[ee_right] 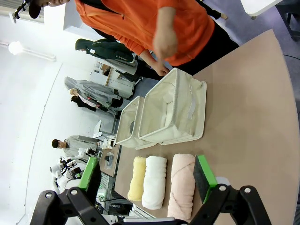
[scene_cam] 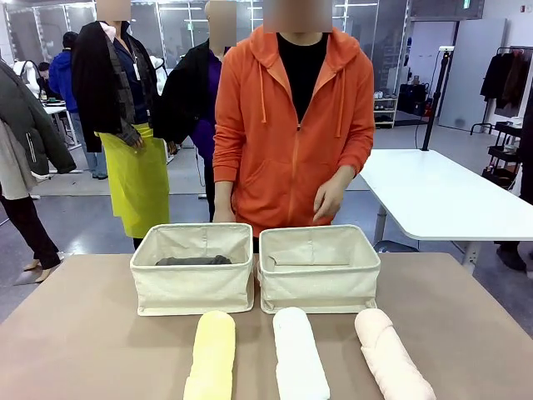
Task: Divide the towels into two baskets.
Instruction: Pick up one hotel-folded towel from the bottom of the table and place it in the Fabric basket indicated by the person.
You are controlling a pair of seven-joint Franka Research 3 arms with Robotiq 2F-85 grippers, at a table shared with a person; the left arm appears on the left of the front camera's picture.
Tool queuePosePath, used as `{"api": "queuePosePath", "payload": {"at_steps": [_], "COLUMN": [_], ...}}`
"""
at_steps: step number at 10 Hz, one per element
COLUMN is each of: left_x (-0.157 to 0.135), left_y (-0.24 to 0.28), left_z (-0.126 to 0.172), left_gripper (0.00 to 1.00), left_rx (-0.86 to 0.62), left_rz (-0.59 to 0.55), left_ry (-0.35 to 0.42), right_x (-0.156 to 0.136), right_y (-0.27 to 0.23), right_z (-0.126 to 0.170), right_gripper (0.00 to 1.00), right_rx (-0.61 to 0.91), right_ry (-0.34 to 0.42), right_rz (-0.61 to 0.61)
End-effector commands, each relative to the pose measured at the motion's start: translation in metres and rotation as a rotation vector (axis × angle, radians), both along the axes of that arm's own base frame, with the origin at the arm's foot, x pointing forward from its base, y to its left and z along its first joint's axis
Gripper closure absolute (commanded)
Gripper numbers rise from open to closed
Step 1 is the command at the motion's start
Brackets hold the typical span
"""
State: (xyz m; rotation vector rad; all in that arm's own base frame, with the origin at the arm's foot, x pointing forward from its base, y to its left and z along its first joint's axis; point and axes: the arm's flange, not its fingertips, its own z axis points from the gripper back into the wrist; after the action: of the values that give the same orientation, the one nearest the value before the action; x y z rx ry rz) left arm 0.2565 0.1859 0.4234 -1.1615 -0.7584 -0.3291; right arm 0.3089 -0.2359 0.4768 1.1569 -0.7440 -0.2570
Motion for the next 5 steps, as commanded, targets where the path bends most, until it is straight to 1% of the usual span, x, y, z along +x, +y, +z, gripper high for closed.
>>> {"api": "queuePosePath", "payload": {"at_steps": [1,5], "left_x": [-0.0017,-0.0017], "left_y": [0.0019,0.0019], "left_z": [0.0054,0.0054], "left_gripper": [0.00,0.00], "left_rx": [-0.024,-0.024], "left_rz": [0.004,0.004], "left_ry": [-0.022,-0.022], "right_x": [-0.0012,-0.0012], "right_y": [0.0004,0.0004], "right_z": [0.0011,0.0011], "right_gripper": [0.00,0.00], "right_rx": [0.004,0.004], "right_ry": [-0.028,-0.028], "right_rz": [-0.001,-0.001]}}
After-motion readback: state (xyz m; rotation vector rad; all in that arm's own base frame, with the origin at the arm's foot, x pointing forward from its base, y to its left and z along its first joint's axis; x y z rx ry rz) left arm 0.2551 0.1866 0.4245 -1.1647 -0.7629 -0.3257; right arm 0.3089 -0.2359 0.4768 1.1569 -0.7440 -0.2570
